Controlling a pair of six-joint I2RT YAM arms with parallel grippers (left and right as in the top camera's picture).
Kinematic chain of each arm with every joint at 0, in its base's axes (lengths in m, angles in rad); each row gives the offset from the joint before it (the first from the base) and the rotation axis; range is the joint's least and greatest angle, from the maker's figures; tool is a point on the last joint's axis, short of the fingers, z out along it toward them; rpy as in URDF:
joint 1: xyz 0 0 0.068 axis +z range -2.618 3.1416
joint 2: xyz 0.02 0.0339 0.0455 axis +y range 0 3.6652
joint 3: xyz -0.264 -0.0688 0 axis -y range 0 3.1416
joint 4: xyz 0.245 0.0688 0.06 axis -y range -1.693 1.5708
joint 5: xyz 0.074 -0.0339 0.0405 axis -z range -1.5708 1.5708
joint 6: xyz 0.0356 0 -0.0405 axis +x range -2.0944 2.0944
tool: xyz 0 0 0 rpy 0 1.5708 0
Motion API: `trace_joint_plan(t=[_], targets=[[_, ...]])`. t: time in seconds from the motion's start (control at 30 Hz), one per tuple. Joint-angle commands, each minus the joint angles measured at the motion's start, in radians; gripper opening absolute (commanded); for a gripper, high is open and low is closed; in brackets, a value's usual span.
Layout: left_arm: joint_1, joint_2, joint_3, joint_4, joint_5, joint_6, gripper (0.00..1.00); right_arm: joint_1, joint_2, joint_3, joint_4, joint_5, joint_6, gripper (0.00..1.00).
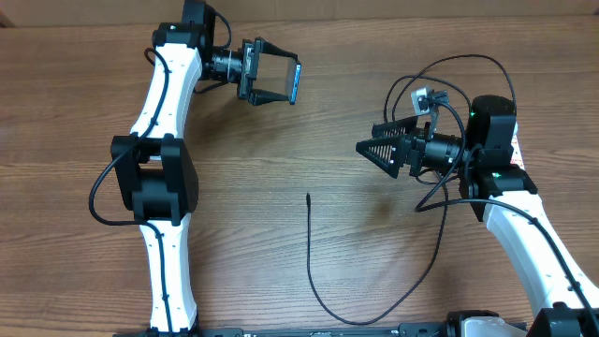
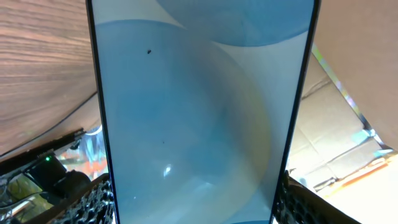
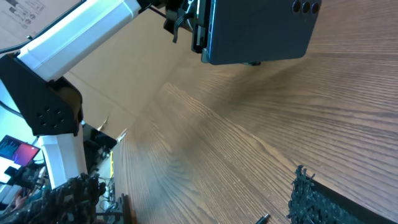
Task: Plug charger to phone and switch on socket
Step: 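Raise the right gripper and move it toward the held phone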
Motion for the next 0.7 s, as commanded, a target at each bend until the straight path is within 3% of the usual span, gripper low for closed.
trace_joint_plan(t=[0.0,0.23,0.67], targets=[[-0.007,-0.002,0.035,0.002,-0.029,-0.024,0.04,0.004,-0.001,0.029,0.012,0.01,0.006,1.0],[-0.008,-0.002,0.035,0.006,-0.118,-0.026,0.04,0.004,0.0,0.029,0.09,0.036,0.173,1.0],[-0.031,-0.002,0.035,0.09,-0.126,-0.034,0.04,0.016,0.016,0.035,0.294,0.231,0.528,1.0]])
